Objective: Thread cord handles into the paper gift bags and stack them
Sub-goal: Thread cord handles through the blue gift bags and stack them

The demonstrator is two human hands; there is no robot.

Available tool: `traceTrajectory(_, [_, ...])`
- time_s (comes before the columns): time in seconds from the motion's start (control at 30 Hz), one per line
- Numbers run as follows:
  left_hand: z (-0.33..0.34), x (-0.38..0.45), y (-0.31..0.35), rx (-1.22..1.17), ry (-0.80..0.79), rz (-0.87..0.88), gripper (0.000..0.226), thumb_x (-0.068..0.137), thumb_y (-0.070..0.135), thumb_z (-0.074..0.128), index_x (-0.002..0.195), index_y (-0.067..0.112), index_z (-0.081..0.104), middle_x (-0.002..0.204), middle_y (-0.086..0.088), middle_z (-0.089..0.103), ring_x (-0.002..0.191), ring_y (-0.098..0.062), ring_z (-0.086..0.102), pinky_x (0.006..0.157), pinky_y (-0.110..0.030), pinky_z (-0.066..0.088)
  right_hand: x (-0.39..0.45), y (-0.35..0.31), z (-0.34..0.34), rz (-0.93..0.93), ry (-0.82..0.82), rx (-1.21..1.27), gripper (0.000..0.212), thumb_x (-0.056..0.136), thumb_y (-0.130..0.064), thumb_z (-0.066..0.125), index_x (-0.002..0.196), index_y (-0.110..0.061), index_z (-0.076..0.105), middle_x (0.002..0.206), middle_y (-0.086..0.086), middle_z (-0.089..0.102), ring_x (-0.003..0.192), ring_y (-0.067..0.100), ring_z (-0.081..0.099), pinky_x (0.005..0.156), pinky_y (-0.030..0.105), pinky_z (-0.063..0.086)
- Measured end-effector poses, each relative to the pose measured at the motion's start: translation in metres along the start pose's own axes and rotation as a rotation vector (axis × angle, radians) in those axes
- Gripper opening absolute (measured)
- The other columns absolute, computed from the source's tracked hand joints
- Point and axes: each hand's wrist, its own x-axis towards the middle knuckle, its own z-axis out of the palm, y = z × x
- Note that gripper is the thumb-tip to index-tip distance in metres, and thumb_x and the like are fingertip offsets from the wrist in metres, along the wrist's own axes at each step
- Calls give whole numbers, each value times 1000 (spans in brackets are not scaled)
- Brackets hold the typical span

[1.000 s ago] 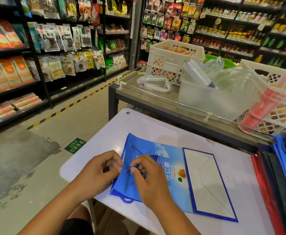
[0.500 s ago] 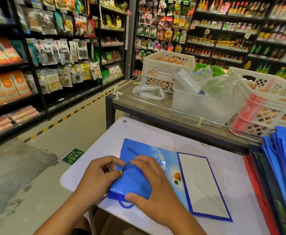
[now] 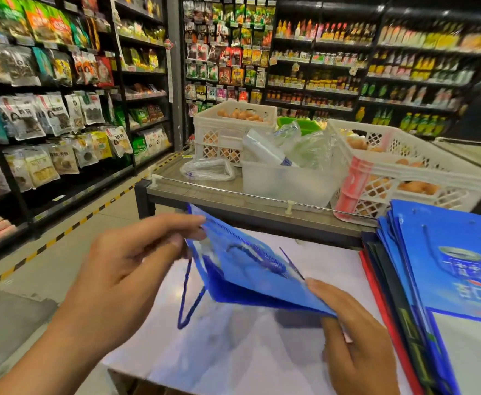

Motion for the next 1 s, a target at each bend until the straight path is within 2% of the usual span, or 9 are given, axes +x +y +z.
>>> traceTrajectory(0.07, [-17, 11, -23, -7, 8, -74, 45, 59, 54, 98, 96, 36, 80, 92, 7, 80, 81, -9, 74, 98, -46, 57, 5, -12, -16, 53, 162, 36, 27, 96, -33, 58, 115, -47, 70, 112, -31, 67, 97, -5, 66, 79, 14, 57])
traceTrajectory(0.17, [23, 6, -9, 10, 353, 70, 36, 95, 20, 71, 129, 30, 67, 125, 1, 72, 117, -19, 68, 95, -45, 54, 4, -23, -32, 251, 252, 291, 14, 100, -47, 64, 108, -42, 74, 92, -10, 76, 75, 14, 72, 67, 46, 64])
traceTrajectory(0.23, [47, -12, -1, -96, 293, 37, 40, 93, 37, 63, 133, 38, 60, 129, 6, 68, 122, -17, 65, 97, -47, 53, 3, -27, -37, 335, 220, 441, 18, 96, -30, 67, 110, -37, 75, 94, -3, 80, 80, 19, 76, 67, 48, 64])
traceTrajectory(0.3, [70, -19, 2, -153, 118, -30, 47, 94, 64, 57, 137, 47, 53, 130, 13, 67, 122, -10, 64, 99, -46, 51, 1, -32, -39, 368, 180, 501, 34, 95, -8, 66, 104, -38, 78, 97, -2, 81, 85, 13, 77, 74, 34, 63])
traceTrajectory(0.43, [110, -44, -2, -153, 139, -107, 29, 97, 48, 50, 126, 45, 53, 101, 22, 76, 95, 2, 70, 81, -28, 47, -17, -29, -38, 409, 87, 466, 42, 96, -1, 65, 103, -41, 78, 99, -3, 81, 88, 10, 76, 74, 23, 59])
traceTrajectory(0.57, [127, -63, -12, -156, 150, -196, 12, 104, 25, 57, 108, 36, 58, 83, 2, 79, 72, -9, 71, 68, -34, 46, -44, -26, -42, 508, 74, 437, 26, 101, -5, 60, 101, -22, 80, 97, -7, 81, 91, 10, 76, 73, 17, 56])
traceTrajectory(0.73, [143, -77, -15, -137, 121, -164, 4, 103, 19, 59, 105, 23, 60, 63, -1, 72, 54, -7, 62, 58, -27, 41, -69, -26, -54, 504, 82, 274, 25, 100, -10, 63, 99, -33, 73, 89, -32, 74, 84, -12, 66, 69, 2, 44])
traceTrajectory(0.9, [174, -57, -3, -122, 18, -92, 4, 103, 33, 57, 105, 36, 56, 72, -9, 73, 68, -28, 66, 65, -37, 47, -65, -4, -92, 505, 161, 142, 15, 101, -20, 64, 92, -25, 74, 87, -19, 76, 83, 1, 69, 69, 13, 49])
traceTrajectory(1.0, [208, -28, 21, -102, -54, -22, 5, 104, 38, 55, 105, 34, 54, 73, -6, 74, 70, -28, 67, 63, -40, 51, -47, 15, -134, 465, 230, 50, 20, 103, -27, 61, 88, -18, 71, 83, -11, 76, 77, 7, 69, 68, 28, 53])
